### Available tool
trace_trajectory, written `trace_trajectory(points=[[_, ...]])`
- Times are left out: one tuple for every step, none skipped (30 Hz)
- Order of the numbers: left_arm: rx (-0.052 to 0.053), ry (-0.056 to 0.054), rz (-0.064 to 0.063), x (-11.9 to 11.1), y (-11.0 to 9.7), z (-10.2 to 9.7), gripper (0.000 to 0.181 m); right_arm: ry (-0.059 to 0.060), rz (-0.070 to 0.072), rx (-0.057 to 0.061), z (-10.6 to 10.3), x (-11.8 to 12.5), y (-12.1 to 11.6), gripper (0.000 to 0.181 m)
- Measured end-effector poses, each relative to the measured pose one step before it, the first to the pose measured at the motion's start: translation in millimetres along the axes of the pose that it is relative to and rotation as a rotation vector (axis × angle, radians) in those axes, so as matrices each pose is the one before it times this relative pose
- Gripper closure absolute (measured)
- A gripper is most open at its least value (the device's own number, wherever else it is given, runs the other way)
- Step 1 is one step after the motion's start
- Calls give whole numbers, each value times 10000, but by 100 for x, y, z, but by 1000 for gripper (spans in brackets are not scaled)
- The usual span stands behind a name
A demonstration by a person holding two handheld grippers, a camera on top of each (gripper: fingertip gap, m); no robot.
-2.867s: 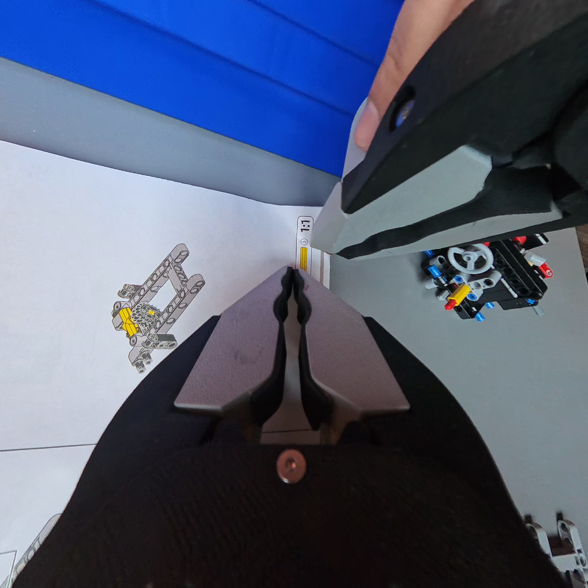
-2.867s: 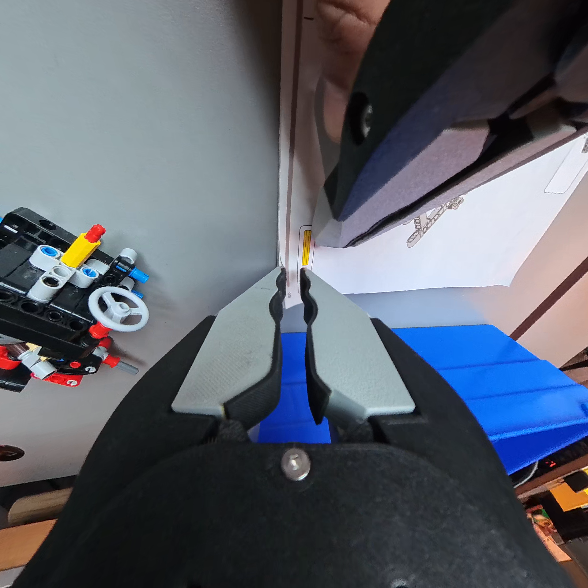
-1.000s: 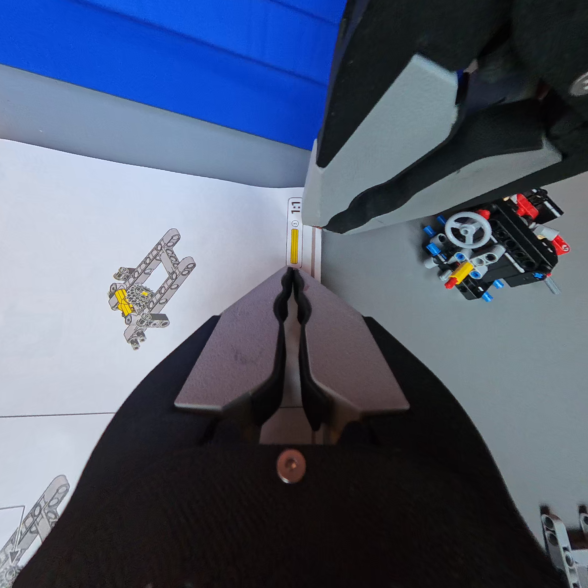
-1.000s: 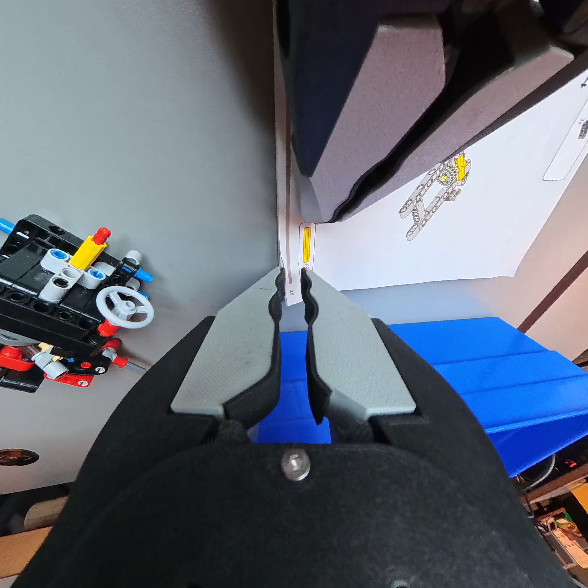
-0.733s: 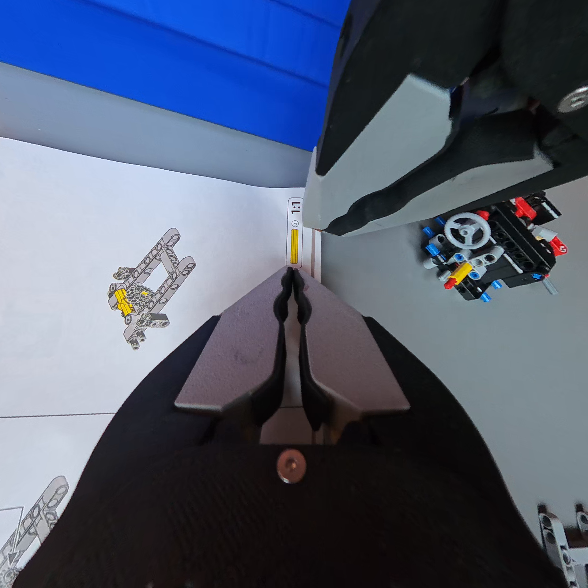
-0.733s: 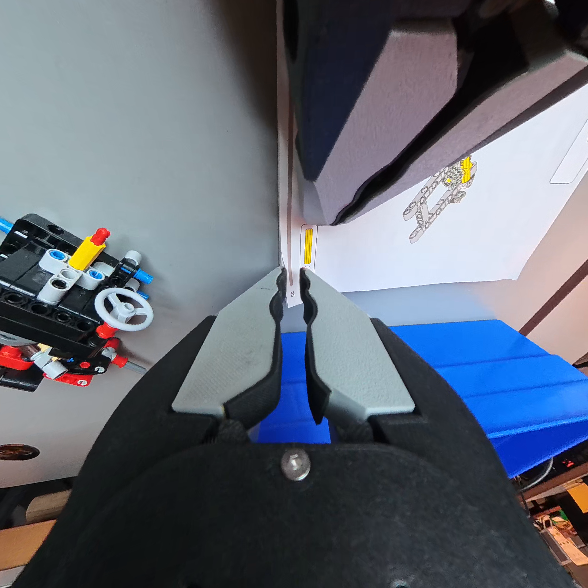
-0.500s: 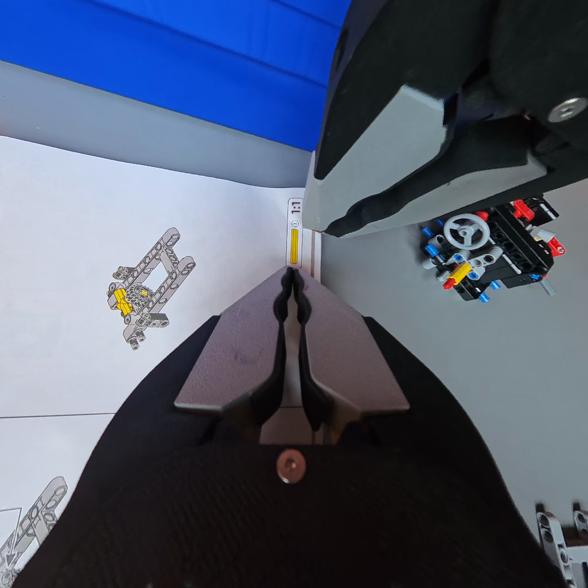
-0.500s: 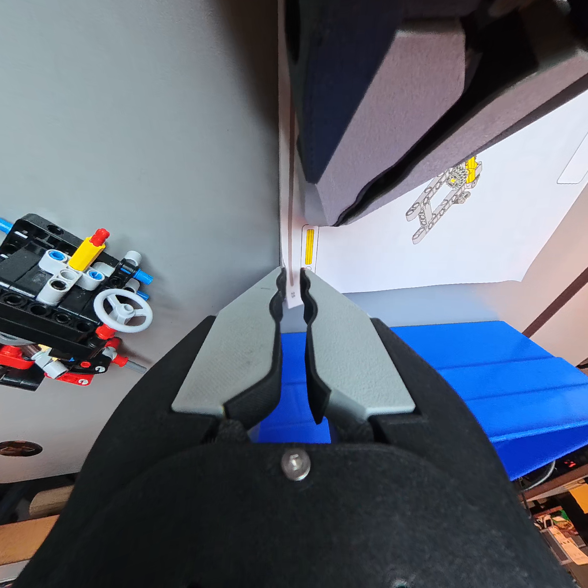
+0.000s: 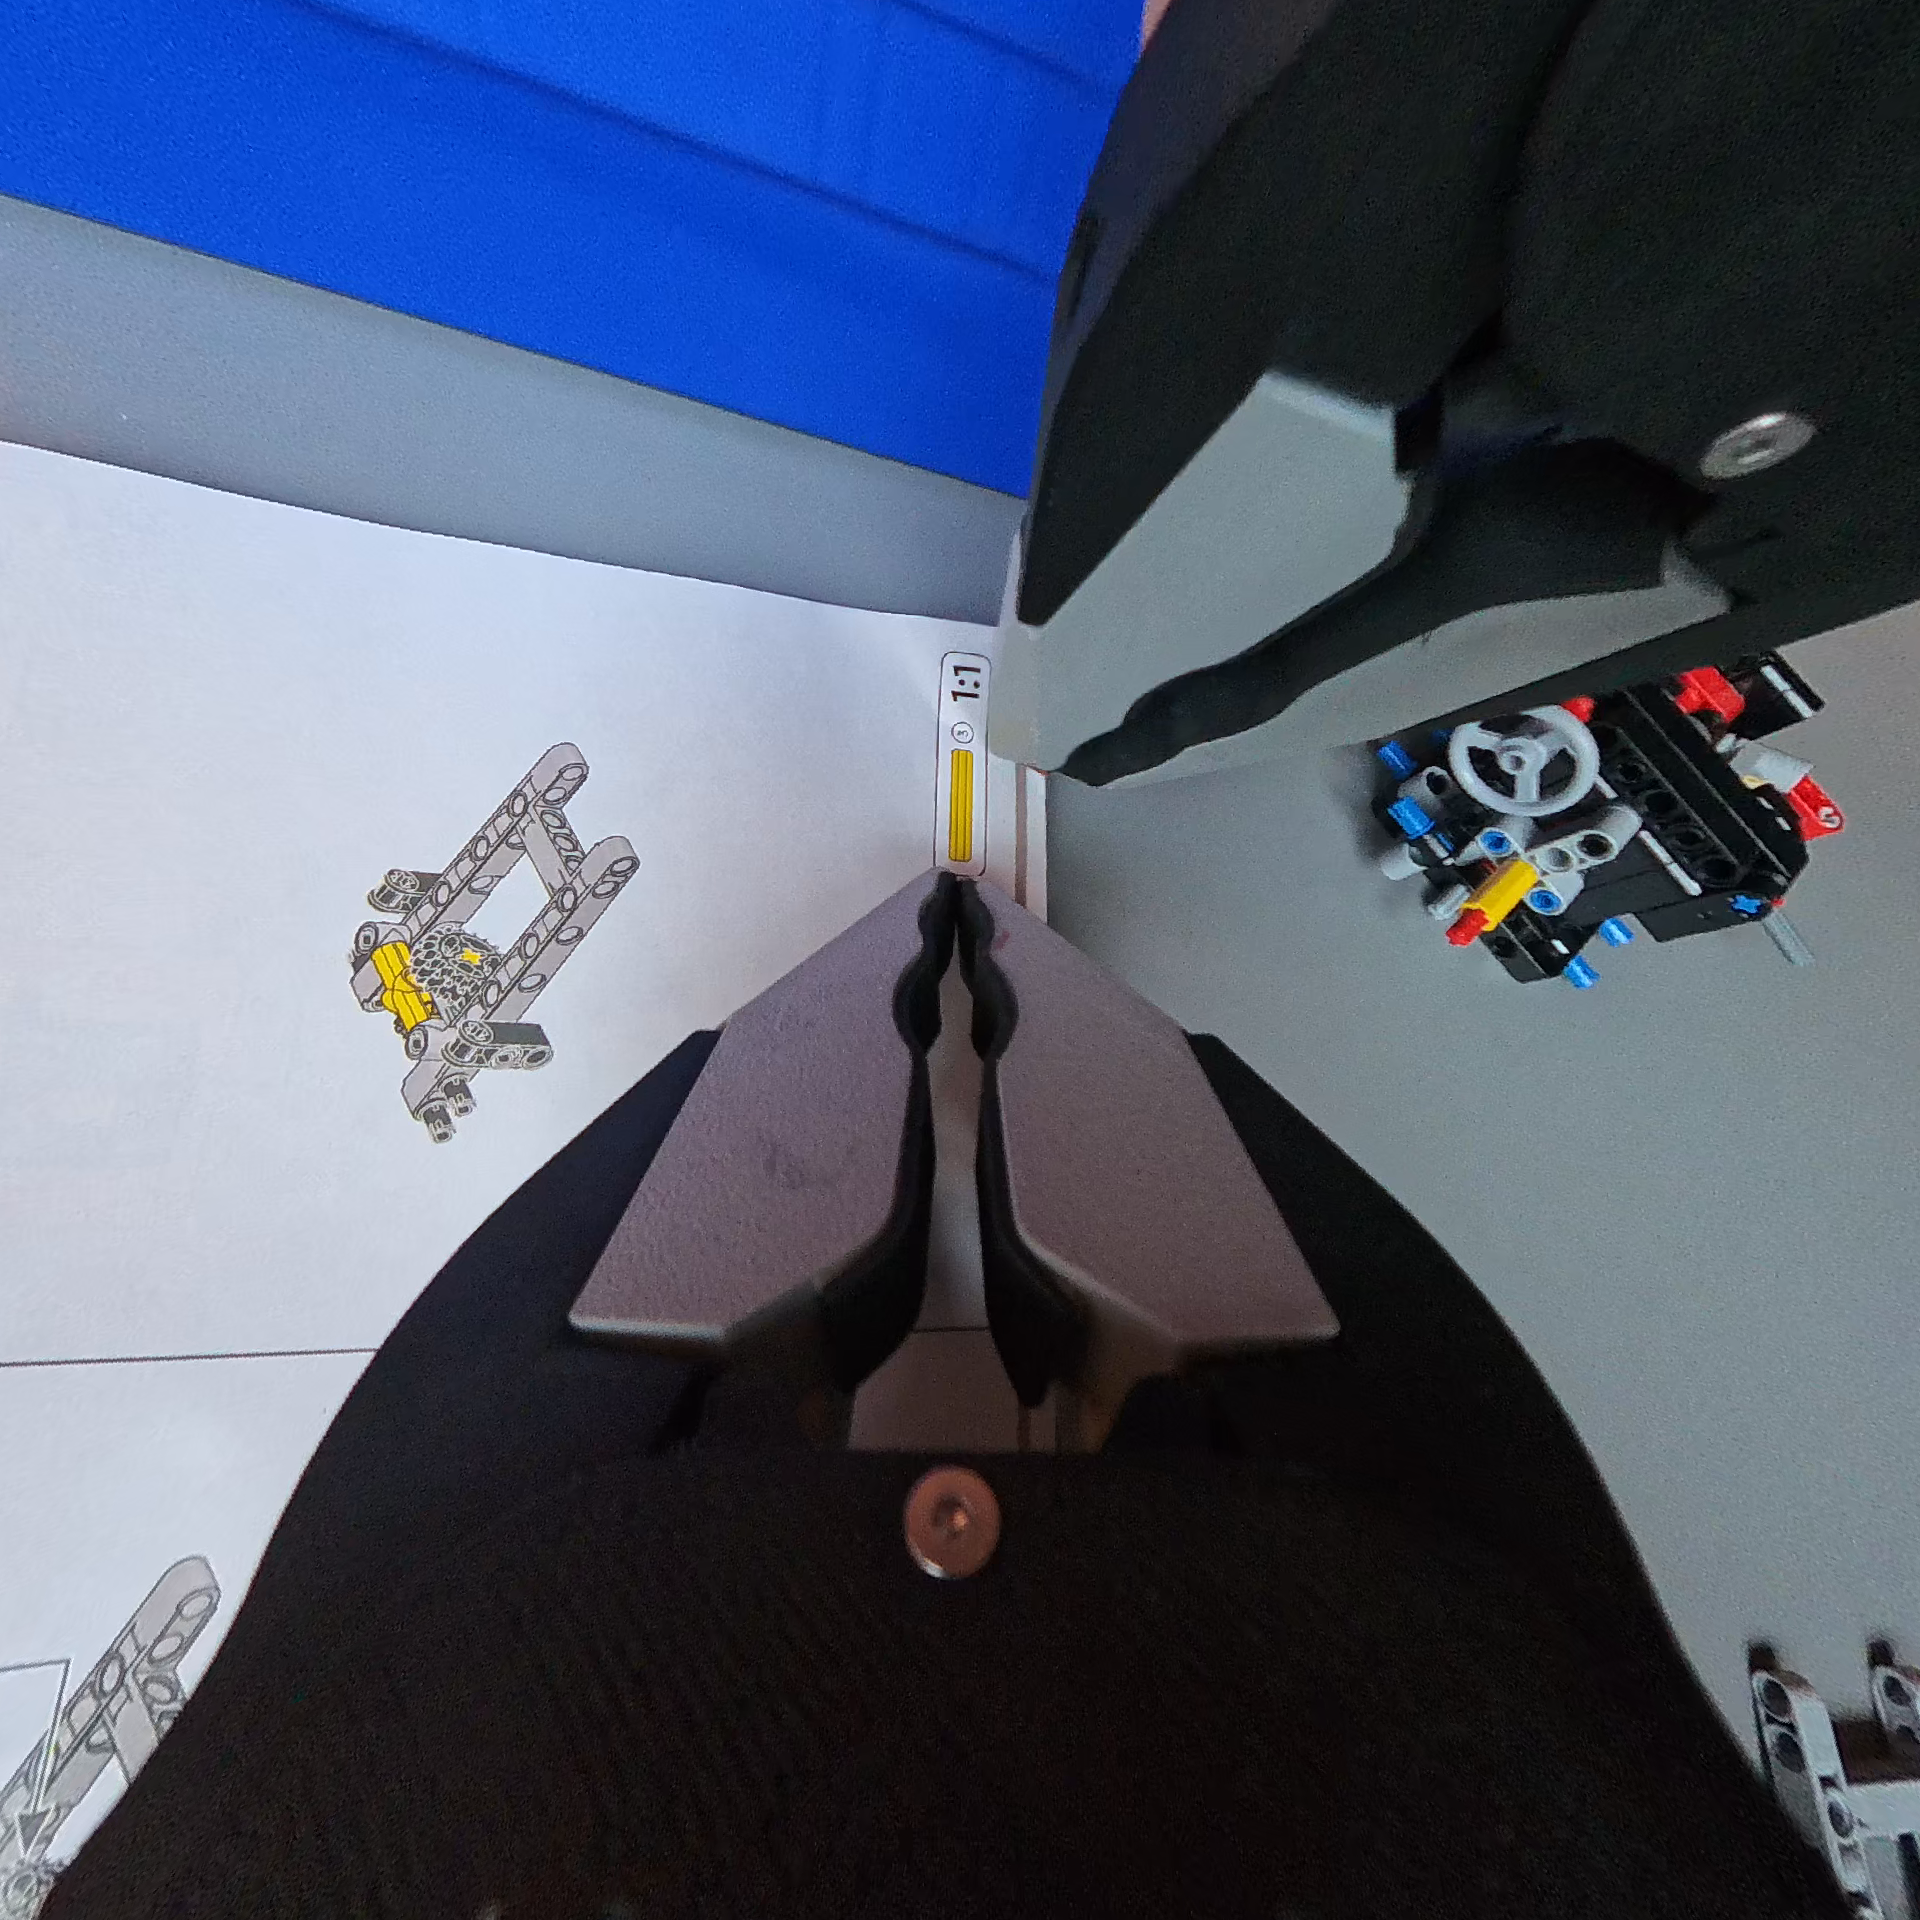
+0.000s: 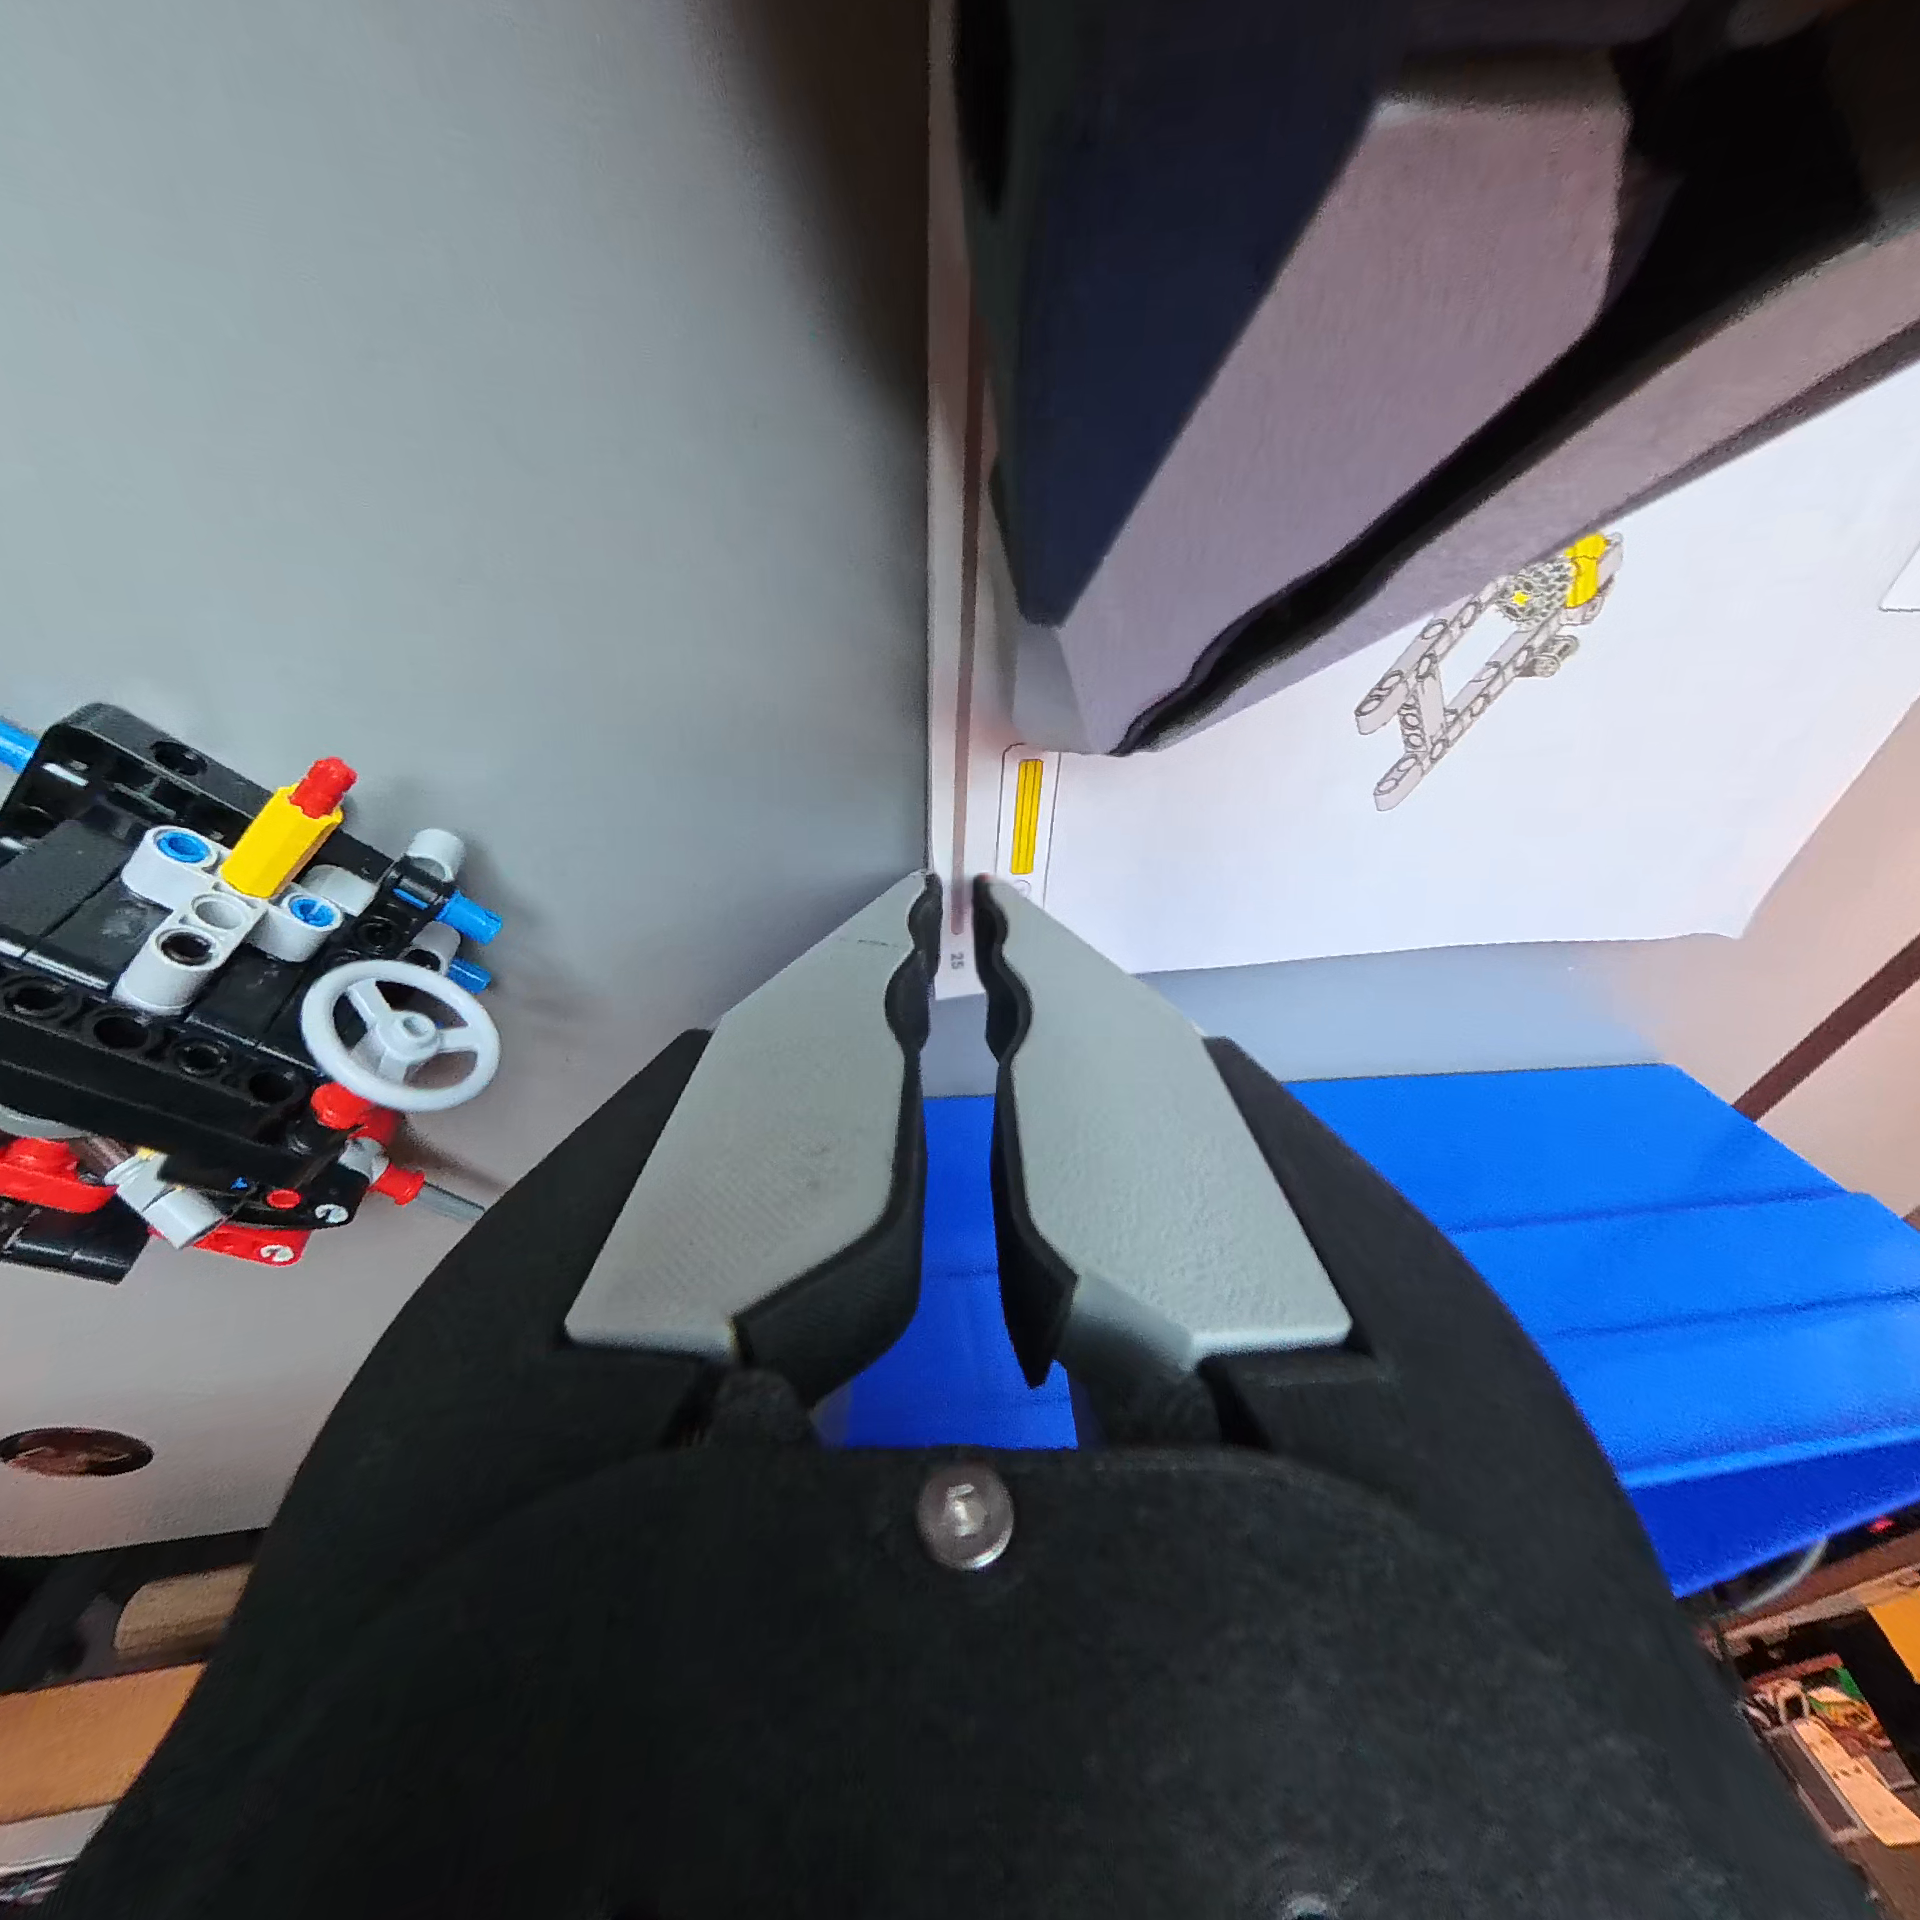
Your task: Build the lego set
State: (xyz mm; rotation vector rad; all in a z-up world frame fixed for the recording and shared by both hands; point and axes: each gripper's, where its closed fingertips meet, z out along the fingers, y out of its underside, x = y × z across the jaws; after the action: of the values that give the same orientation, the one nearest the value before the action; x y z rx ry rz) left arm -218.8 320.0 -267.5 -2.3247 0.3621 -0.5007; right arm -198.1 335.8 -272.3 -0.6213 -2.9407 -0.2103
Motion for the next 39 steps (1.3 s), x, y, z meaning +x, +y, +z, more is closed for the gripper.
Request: trace_trajectory(points=[[0,0,0,0,0,0,181,-96,42,32,8,-110,-54,181],[0,4,-4,-5,-6,2,181,-17,42,57,-43,34,-27,181],[0,7,-8,5,7,2,181,40,17,55,-67,102,3,181],[0,8,-9,-4,-4,-3,181,-19,37,36,-57,39,10,181],[0,12,-13,1,2,4,181,-51,54,4,-21,-6,19,181],[0,12,-14,-3,-4,-8,181,-27,25,-14,-3,-3,16,181],[0,11,-13,1,2,3,181,0,-10,-17,15,-5,4,181],[1,9,-11,2,1,-9,181,15,-20,-19,-8,12,3,181],[1,8,-10,-3,-7,-2,181,13,3,-6,-35,30,-16,181],[2,9,-11,2,-1,-8,181,-9,33,18,-49,28,-22,181],[4,8,-10,0,-3,-6,181,-11,38,22,-64,23,-4,181],[4,5,-11,-5,-3,-23,181,3,43,33,-96,45,-16,181],[11,7,-23,-14,-8,-45,181,0,57,39,-104,34,-47,181],[36,19,-46,-15,-32,-69,181,-1,55,33,-117,43,-42,181],[85,60,-22,38,-101,-77,181,8,46,51,-96,44,-61,181],[95,-25,-4,-27,-114,-91,181,30,33,55,-64,75,-56,181],[61,-29,17,-19,-64,-60,181,70,21,6,-37,134,17,181],[37,-17,47,26,-43,-43,181,50,16,2,-17,117,38,181],[35,-27,78,58,-47,-25,181,-19,35,30,3,20,-18,181],[38,-52,95,43,-42,-39,181,-83,48,13,23,-61,-20,181],[20,-74,92,11,-18,-23,181,-68,23,-19,53,-71,32,181],[-13,-44,60,8,19,15,181,29,-31,-25,48,17,49,181],[-38,-4,20,11,42,44,181,117,-98,9,2,70,1,181],[-40,0,-17,-12,44,39,181,156,-123,47,-32,97,-46,181],[-42,0,-49,-60,47,43,181,115,-93,52,-55,60,-72,181],[-77,-14,-92,-114,88,80,181,14,-59,15,-25,-74,-32,181],[-127,-10,-122,-142,158,112,181,-53,-33,-35,38,-144,39,181],[-24,56,-60,-7,7,54,181,-55,19,-78,81,-115,78,172],[-14,31,-36,-8,18,8,181,-141,19,-71,84,-248,107,171],[1,25,-28,-5,4,-14,181,-69,15,-14,69,-133,53,168],[-2,3,-4,0,2,11,181,43,-2,-39,32,39,90,168],[-4,-16,16,-2,10,5,181,45,-28,-8,7,31,22,169],[-2,-21,22,-3,-1,4,181,39,-32,-4,-2,33,-19,171],[1,-19,21,4,2,0,181,65,-29,-41,23,76,21,174],[1,-13,15,-4,-3,-3,181,34,-38,-64,75,27,46,176],[0,-4,4,1,-1,4,181,17,-28,-80,88,24,62,176],[0,6,-7,1,8,2,181,9,-7,-36,54,37,-6,176],[0,12,-13,4,-5,-3,181,-13,9,6,29,8,-28,176],[1,10,-11,2,8,-2,181,-28,23,14,21,2,-14,177]])
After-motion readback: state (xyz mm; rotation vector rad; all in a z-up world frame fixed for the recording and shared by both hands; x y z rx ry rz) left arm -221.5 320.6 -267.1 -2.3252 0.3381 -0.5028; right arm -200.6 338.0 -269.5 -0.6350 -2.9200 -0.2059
